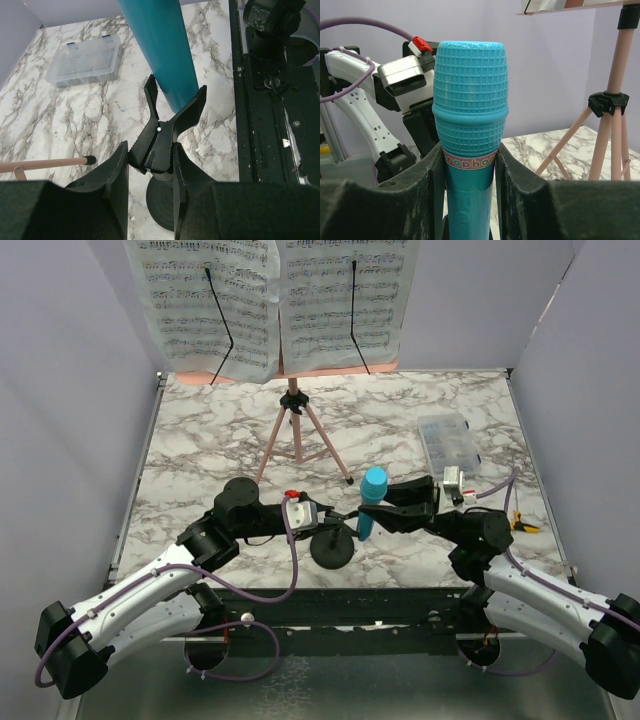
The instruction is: Set up the instrument practice props
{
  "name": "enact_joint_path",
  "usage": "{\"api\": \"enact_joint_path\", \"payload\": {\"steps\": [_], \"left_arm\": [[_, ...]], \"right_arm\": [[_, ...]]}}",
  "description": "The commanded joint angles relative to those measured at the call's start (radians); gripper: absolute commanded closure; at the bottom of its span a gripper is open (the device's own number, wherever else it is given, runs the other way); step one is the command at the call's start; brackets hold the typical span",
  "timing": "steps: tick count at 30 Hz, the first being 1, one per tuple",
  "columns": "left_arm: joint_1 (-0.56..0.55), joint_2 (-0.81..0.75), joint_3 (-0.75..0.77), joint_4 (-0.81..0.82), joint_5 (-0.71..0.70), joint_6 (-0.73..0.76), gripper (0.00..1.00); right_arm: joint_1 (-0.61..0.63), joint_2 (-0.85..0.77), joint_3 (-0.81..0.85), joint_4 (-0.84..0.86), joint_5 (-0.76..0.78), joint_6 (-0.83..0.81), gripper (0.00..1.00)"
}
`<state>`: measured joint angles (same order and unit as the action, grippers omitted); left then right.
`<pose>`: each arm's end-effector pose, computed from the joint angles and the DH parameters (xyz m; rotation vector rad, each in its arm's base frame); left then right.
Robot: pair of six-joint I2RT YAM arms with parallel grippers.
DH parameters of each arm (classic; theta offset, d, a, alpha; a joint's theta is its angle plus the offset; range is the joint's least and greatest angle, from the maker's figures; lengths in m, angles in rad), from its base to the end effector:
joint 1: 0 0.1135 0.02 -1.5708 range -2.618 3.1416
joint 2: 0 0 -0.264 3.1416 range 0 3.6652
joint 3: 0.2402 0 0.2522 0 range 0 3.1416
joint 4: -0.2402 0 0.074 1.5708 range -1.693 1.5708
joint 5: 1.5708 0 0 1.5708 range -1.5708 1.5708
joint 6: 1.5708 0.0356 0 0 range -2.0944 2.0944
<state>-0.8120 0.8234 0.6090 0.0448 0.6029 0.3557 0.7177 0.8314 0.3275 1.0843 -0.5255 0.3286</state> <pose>0.1192 -0.1550 0.2962 1.3315 1.1928 -0.8535 0.1187 0.1274 0.3003 -0.7041 0.9136 1.1957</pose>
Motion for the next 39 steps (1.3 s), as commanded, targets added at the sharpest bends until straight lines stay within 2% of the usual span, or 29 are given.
{"api": "enact_joint_path", "payload": {"steps": [1, 18, 31, 39], "left_arm": [[0.001, 0.009, -0.018, -0.010, -0.012, 0.011, 1.00], [0.001, -0.005, -0.022, -0.010, -0.014, 0.001, 1.00], [0.000, -0.021, -0.032, -0.010, -0.036, 0.003, 1.00], [0.001, -0.018, -0.028, -0.010, -0.034, 0.003, 1.00]], "right_arm": [[0.025, 0.010, -0.021, 0.084, 0.069, -0.054, 0.99], [0.072, 0.071, -0.041, 0.173, 0.118, -0.097, 0.99], [0.114, 0.017, -0.107, 0.207, 0.182, -0.108, 0.99], [0.138, 0.056, -0.106, 0.248, 0.209, -0.125, 0.99]]}}
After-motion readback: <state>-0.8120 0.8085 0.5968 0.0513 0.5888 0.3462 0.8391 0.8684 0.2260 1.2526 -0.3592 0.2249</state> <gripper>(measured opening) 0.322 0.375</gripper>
